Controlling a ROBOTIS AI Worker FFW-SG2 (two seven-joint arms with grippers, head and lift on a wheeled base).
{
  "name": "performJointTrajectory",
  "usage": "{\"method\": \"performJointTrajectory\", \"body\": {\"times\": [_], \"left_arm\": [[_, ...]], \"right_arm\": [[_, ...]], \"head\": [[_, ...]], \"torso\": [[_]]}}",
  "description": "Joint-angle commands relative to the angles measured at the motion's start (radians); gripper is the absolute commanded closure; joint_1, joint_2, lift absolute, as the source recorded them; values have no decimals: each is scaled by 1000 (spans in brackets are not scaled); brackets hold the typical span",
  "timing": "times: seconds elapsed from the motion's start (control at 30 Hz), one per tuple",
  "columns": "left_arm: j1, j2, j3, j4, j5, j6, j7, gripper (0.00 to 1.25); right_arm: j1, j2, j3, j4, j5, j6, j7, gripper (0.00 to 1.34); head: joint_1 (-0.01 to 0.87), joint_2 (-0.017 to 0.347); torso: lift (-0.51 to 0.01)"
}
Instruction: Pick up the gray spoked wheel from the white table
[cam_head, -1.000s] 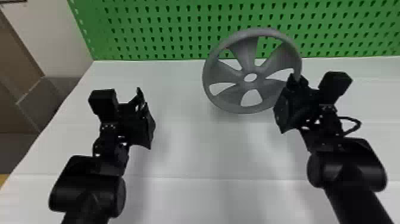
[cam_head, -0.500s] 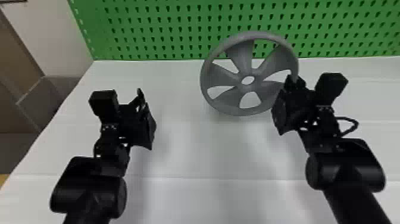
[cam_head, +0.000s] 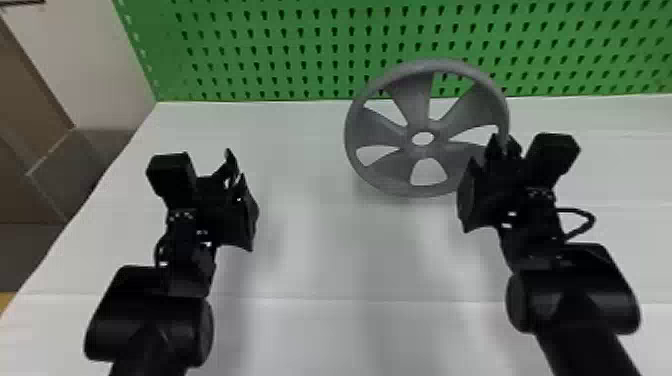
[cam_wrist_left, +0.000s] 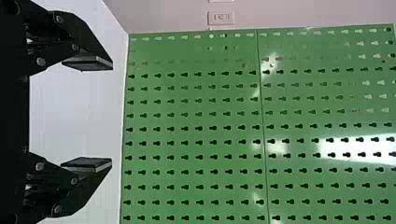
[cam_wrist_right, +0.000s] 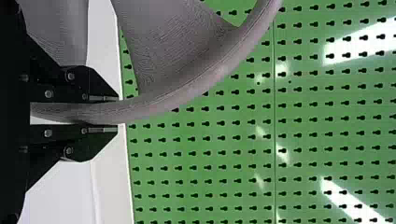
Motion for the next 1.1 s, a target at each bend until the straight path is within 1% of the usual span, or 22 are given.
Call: {"method": "performJointTrajectory", "body": {"times": [0.0, 0.17, 0.47, 0.63, 0.83, 1.07], "left_arm": [[-2, -1, 1, 1, -1, -3, 0, 510], [-2, -1, 1, 3, 1, -5, 0, 510], [-2, -2, 0, 3, 2, -5, 0, 510], [-2, -1, 1, 3, 2, -5, 0, 510], [-2, -2, 0, 3, 2, -5, 0, 510], [-2, -2, -2, 3, 2, -5, 0, 510]], "right_arm": [[2, 9, 17, -6, 12, 2, -4, 1072], [9, 14, 26, -12, 15, 2, -21, 1072], [12, 12, 30, -21, -2, 3, -43, 1070], [12, 10, 38, -22, -7, 9, -43, 1067], [10, 9, 41, -29, 10, 9, -43, 1059], [10, 7, 46, -38, -1, 28, -43, 1058]], "head": [[779, 107], [779, 107], [779, 107], [779, 107], [779, 107], [779, 107]], "torso": [[-70], [-70], [-70], [-70], [-70], [-70]]}}
